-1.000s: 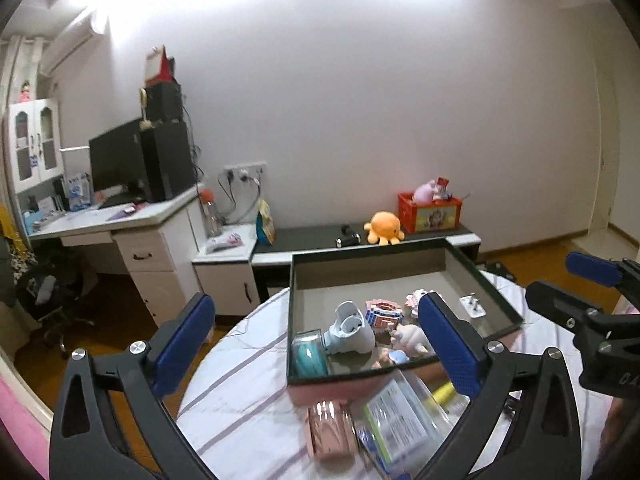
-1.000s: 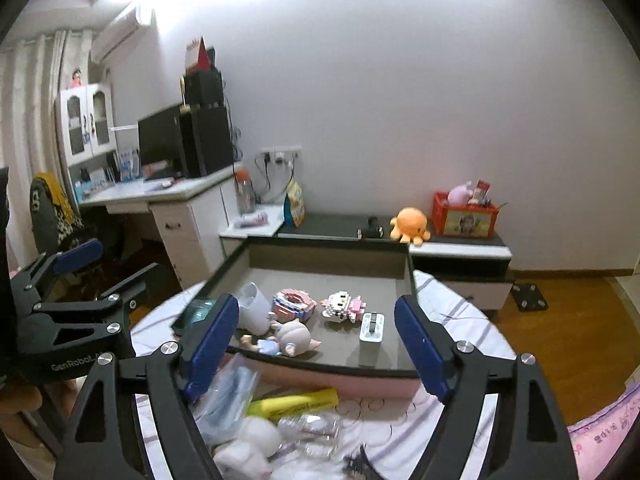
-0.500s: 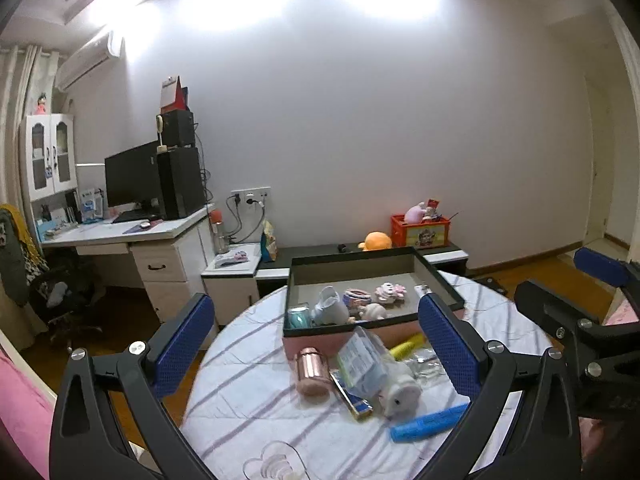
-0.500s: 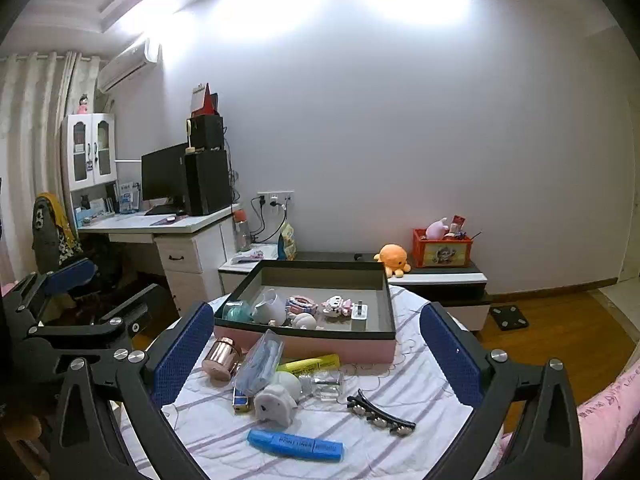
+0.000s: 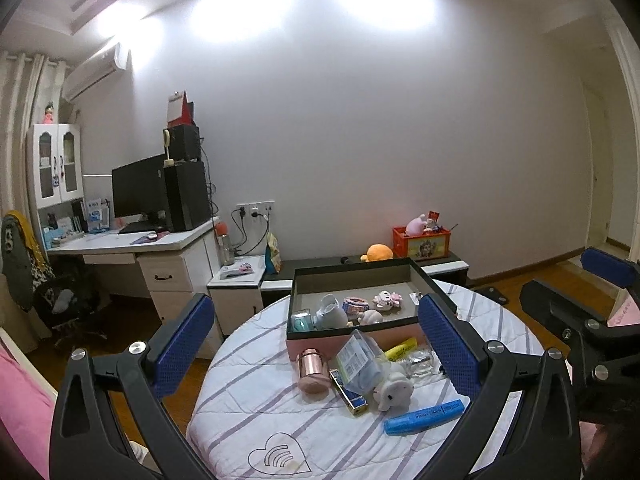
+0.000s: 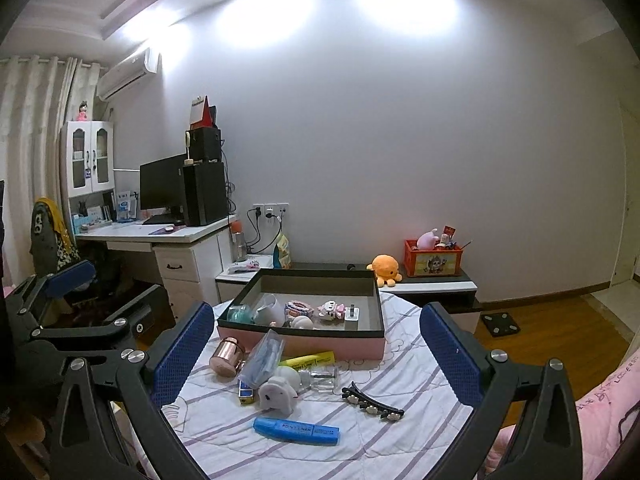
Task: Organize rigid objects
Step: 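Withdraw both open tools from the pink box, then reach the left tool to the clear toothbrush case while the right tool reaches the white figure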
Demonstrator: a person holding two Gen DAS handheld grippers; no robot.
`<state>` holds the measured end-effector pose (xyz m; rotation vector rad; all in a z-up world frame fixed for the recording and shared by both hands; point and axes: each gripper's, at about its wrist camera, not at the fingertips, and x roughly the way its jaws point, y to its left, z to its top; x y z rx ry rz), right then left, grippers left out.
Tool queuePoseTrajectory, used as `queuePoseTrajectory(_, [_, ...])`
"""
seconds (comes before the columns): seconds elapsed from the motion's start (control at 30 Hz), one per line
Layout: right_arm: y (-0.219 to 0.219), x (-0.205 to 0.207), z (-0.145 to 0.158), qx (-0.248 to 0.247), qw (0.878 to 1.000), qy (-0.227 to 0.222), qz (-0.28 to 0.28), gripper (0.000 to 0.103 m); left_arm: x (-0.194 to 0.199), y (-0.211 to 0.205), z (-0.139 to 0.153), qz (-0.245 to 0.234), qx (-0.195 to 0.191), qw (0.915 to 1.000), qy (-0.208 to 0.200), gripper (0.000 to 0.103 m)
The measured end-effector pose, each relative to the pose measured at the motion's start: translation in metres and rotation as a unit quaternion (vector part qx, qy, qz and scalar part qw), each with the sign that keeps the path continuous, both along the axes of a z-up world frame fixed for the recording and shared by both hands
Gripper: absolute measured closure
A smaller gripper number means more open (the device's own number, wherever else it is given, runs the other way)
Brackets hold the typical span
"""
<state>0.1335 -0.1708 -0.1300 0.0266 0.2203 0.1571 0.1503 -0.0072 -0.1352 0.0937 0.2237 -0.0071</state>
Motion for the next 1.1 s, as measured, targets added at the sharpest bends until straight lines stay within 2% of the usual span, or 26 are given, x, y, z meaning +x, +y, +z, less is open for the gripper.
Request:
queuePoseTrajectory(0.27, [0.004,0.000,-0.001,-0.002,1.000,-0.006,0.002,0.000,-0.003,0.004,0.000,0.006,-0.009,0.9997,-0.022,0.000])
queuePoseTrajectory(0.4, [0.004,0.000,-0.004,-0.005,1.000,-0.002,0.000,0.000,0.003,0.004,-0.006,0.000,-0.009,0.9998,-0.016,0.000])
queuePoseTrajectory(0.6, [-0.004,0.014,-0.024,-0.012,0.999,0.033,-0.017,0.000,0.028,0.010,-0.037,-0.013,-0.032,0.9979,0.054,0.000])
queuePoseTrajectory(0.7, [-0.013,0.024,-0.042,-0.010,0.998,0.064,-0.027,0.000,0.044,0.016,-0.064,-0.013,-0.043,0.9934,0.106,0.000])
queuePoseTrajectory(0.8, [-0.023,0.035,-0.064,-0.007,0.994,0.100,-0.038,0.000,0.056,0.017,-0.088,-0.006,-0.036,0.9891,0.143,0.000])
queuePoseTrajectory(0.93, [-0.031,0.050,-0.092,-0.008,0.989,0.142,-0.047,0.000,0.067,0.015,-0.112,-0.002,-0.020,0.9843,0.175,0.000])
queuePoseTrajectory(1.1, [-0.042,0.071,-0.121,-0.008,0.981,0.188,-0.056,0.000,0.082,0.021,-0.128,0.001,-0.029,0.9792,0.201,0.000])
